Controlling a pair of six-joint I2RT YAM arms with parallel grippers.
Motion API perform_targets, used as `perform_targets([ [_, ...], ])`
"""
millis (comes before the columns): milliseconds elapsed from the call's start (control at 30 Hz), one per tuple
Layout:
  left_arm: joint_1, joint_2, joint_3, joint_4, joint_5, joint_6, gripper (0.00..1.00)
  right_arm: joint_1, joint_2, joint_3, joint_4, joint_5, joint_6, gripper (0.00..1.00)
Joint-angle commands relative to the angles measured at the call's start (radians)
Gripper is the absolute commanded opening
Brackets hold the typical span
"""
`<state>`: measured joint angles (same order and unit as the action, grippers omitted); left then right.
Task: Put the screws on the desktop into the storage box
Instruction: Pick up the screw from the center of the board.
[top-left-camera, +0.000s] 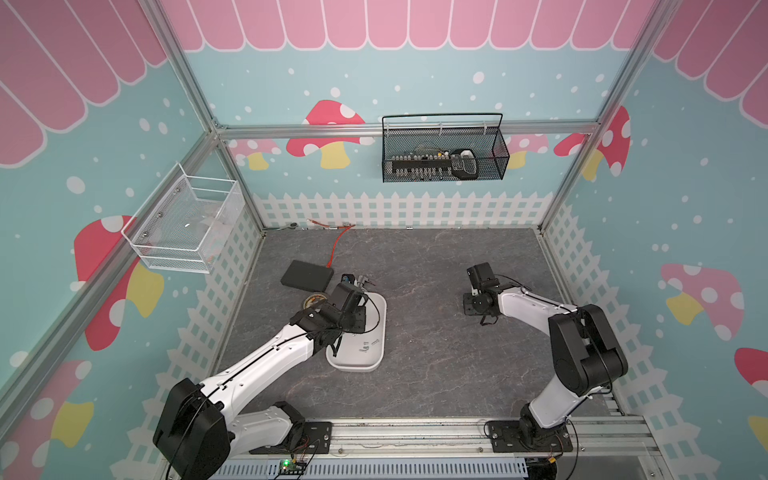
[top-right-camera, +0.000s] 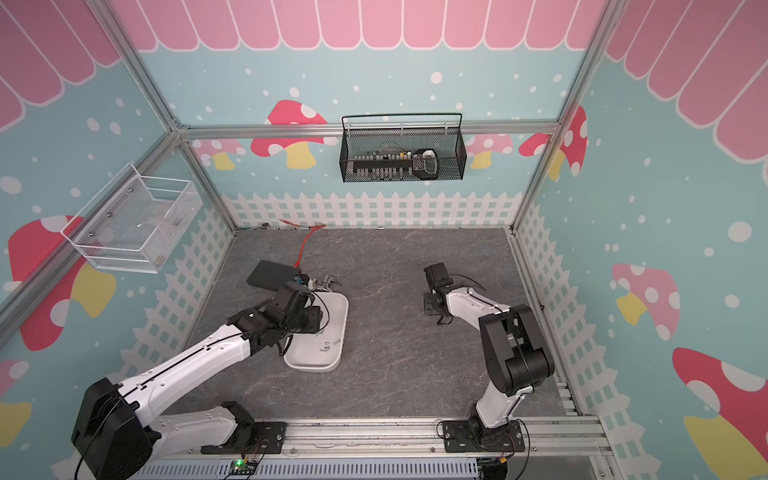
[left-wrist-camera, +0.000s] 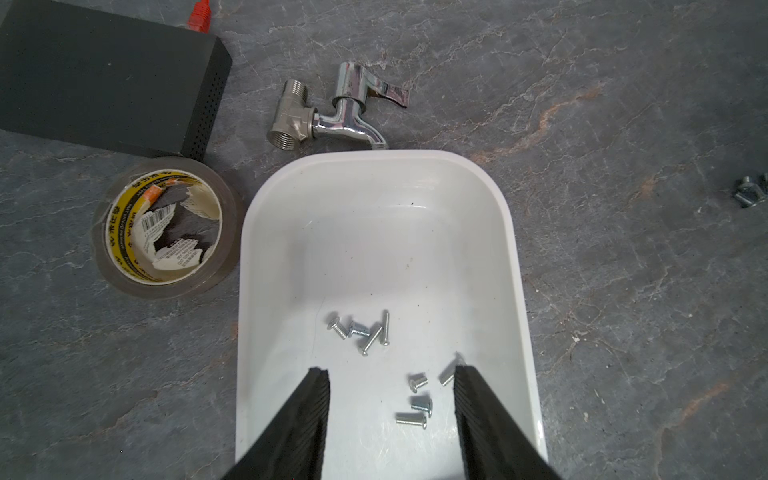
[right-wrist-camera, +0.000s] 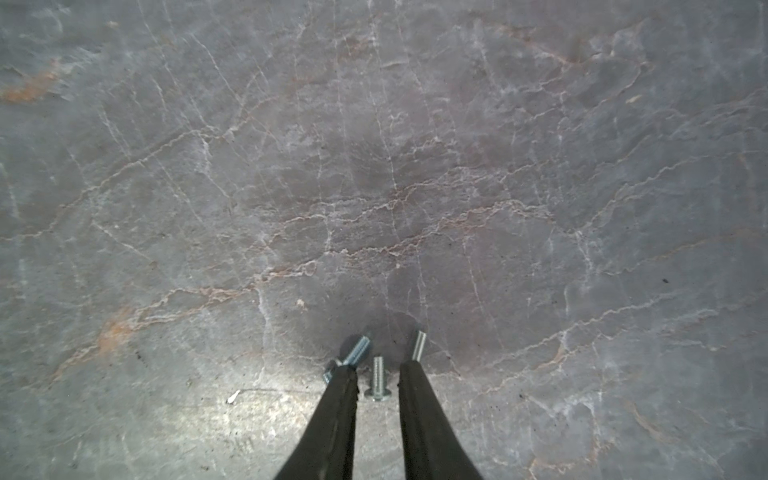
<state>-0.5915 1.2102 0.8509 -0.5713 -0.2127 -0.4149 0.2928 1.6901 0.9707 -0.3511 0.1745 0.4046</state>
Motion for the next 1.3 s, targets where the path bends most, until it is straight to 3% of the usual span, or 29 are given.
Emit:
perform_targets([
  [0,-0.004,0.006,-0.009,-0.010,0.009,0.010,0.52,-0.014,0.027,0.019,-0.018,-0.017,-0.011,0.23],
  [967,-0.004,0.024,-0.008,-0.010,0.013,0.016,0.52,-0.018,0.056,-0.029,-0.028,-0.064,-0.009,0.26],
  [1267,-0.004,0.025,-0.008,-0.010,0.016,0.016,0.52,-0.019,0.025,-0.059,-0.034,-0.063,0.006,0.21],
])
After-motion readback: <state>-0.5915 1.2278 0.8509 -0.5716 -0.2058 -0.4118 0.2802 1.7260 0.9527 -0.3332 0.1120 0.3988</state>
